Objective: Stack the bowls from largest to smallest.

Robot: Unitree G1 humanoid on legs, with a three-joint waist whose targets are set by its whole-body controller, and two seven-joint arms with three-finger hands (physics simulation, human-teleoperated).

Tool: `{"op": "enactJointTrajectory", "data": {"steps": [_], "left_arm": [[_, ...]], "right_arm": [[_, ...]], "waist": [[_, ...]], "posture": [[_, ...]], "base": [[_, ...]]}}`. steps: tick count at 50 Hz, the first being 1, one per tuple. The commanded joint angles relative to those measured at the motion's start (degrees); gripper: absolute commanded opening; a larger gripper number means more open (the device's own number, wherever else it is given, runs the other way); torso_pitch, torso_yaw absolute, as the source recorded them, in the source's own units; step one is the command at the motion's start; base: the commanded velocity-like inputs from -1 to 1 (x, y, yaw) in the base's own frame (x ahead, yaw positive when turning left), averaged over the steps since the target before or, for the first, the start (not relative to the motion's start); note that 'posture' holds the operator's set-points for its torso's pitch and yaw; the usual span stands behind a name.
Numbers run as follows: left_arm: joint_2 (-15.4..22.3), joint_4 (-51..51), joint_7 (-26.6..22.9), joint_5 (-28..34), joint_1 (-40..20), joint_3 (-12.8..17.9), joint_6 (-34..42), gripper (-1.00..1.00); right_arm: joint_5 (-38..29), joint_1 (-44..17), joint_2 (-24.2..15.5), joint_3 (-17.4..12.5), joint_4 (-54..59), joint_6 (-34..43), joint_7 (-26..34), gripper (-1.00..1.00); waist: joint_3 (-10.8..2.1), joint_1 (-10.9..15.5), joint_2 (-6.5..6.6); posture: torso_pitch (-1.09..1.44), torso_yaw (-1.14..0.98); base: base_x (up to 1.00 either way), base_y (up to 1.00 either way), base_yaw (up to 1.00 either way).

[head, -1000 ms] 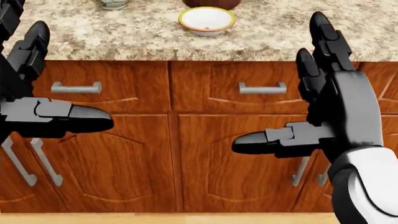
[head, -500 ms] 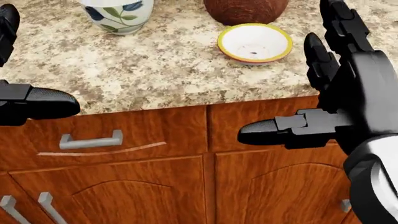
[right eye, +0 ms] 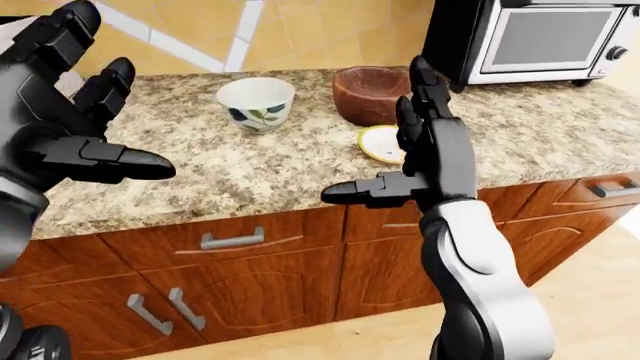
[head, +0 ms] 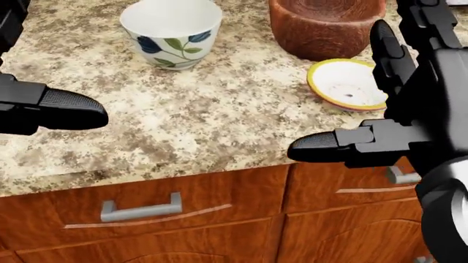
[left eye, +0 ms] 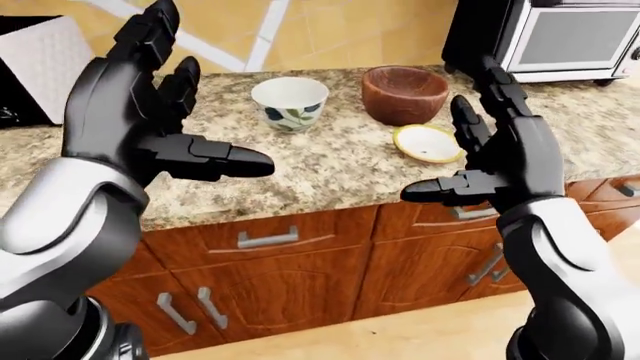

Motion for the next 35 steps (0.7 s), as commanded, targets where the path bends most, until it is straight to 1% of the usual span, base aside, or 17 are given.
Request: {"op": "enactJointTrajectory", "data": {"steps": [1,3,4,8,11,13,14,15,17,19,21,24,25,27,29,34,35], "left_arm": [[0.8,0.3,0.2,1.0,-1.8,1.1,-1.4,1.0],[0.7,0.2,0.4,0.9,-2.2,0.9,-1.0,1.0],[0.6,0.2,0.5,0.9,-2.4,0.8,-0.9,1.0],[0.4,0.0,0.9,0.6,-2.9,0.6,-0.4,1.0],[0.1,-0.3,1.5,0.1,-3.2,0.6,0.1,1.0],[-0.1,-0.5,1.6,0.2,-3.2,0.3,0.1,1.0],[-0.2,-0.6,1.9,-0.1,-3.3,0.4,0.3,1.0],[-0.2,-0.7,1.7,0.1,-3.1,0.3,0.1,1.0],[0.0,-0.6,1.1,0.5,-2.8,0.5,-0.2,1.0],[0.1,-0.6,0.9,0.4,-2.6,0.8,-0.3,1.0],[0.3,-0.7,0.9,0.1,-2.4,1.1,-0.3,1.0],[0.7,-0.5,1.3,-0.7,-2.8,1.5,-0.1,1.0],[0.8,-0.3,1.4,-0.7,-2.9,1.3,-0.2,1.0],[0.9,-0.3,1.9,-1.3,-3.2,1.3,-0.1,1.0],[1.0,-0.4,2.0,-1.4,-3.0,1.2,-0.3,1.0],[1.1,-0.4,2.4,-1.7,-2.8,1.1,-0.6,1.0],[1.2,-0.2,2.2,-1.5,-2.8,0.9,-0.8,1.0]], "right_arm": [[0.4,-1.8,-0.3,0.0,-0.9,-1.7,0.3,1.0],[0.7,-1.9,-0.4,-0.4,-1.2,-1.4,0.2,1.0],[0.9,-1.8,-0.5,-0.7,-1.2,-1.5,0.3,1.0],[2.4,-1.8,-0.8,-2.1,-1.2,-1.4,-0.3,1.0],[3.4,-1.5,-1.3,-2.7,-1.4,-1.5,-0.5,1.0],[3.7,-1.2,-1.7,-2.8,-1.4,-1.6,-0.6,1.0],[3.7,-1.1,-1.9,-2.7,-1.1,-2.0,-0.5,1.0],[4.1,-1.2,-2.0,-2.8,-1.6,-1.6,-0.7,1.0],[4.7,-1.4,-2.2,-3.2,-2.1,-1.1,-1.0,1.0],[5.3,-1.6,-2.4,-3.4,-2.3,-0.8,-1.3,1.0],[5.7,-1.8,-2.7,-3.4,-2.4,-0.7,-1.6,1.0],[6.3,-2.0,-2.9,-3.3,-2.7,-0.3,-2.0,1.0],[6.4,-2.2,-3.1,-3.2,-2.5,-0.3,-2.0,1.0],[6.5,-2.3,-3.3,-3.0,-2.6,-0.2,-2.2,1.0],[6.5,-2.0,-3.3,-3.0,-2.5,-0.5,-2.1,1.0],[6.2,-2.0,-3.5,-2.4,-2.6,-0.5,-2.1,1.0],[6.3,-2.1,-3.4,-2.5,-2.6,-0.4,-2.0,1.0]], "waist": [[-0.33,-0.1,0.75],[-0.77,1.3,4.93],[0.42,0.7,3.57],[-0.35,2.0,2.04],[0.61,2.3,-0.23],[0.12,2.7,-3.34],[-2.16,3.0,-5.06],[-1.18,2.0,-2.17],[-1.03,1.9,-3.77],[0.17,1.2,-3.14],[0.44,1.2,-2.06],[0.2,1.1,1.27],[-1.05,1.6,-0.3],[-1.61,1.8,1.95],[-2.42,2.3,2.44],[-1.93,2.8,1.59],[-2.03,2.9,0.59]], "posture": [[0.0,0.0],[0.0,0.0],[0.0,0.0],[0.0,0.0],[0.0,0.0],[0.0,0.0],[0.0,0.0],[0.0,0.0],[0.0,0.0],[0.0,0.0],[0.0,0.0],[0.0,0.0],[0.0,0.0],[0.0,0.0],[0.0,0.0],[0.0,0.0],[0.0,0.0]], "base": [[0.39,0.0,0.0],[0.39,0.0,0.0],[0.39,0.0,0.0],[0.21,0.0,0.0],[0.0,0.0,0.0],[0.0,-0.02,0.0],[0.0,-0.09,0.0],[0.0,-0.1,0.0],[0.0,-0.09,0.0],[0.0,0.0,0.0],[0.0,0.0,0.0],[0.0,0.0,0.0],[0.0,-0.14,0.0],[0.0,-0.25,0.0],[0.02,-0.3,0.0],[0.04,-0.28,0.0],[0.06,-0.11,0.0]]}}
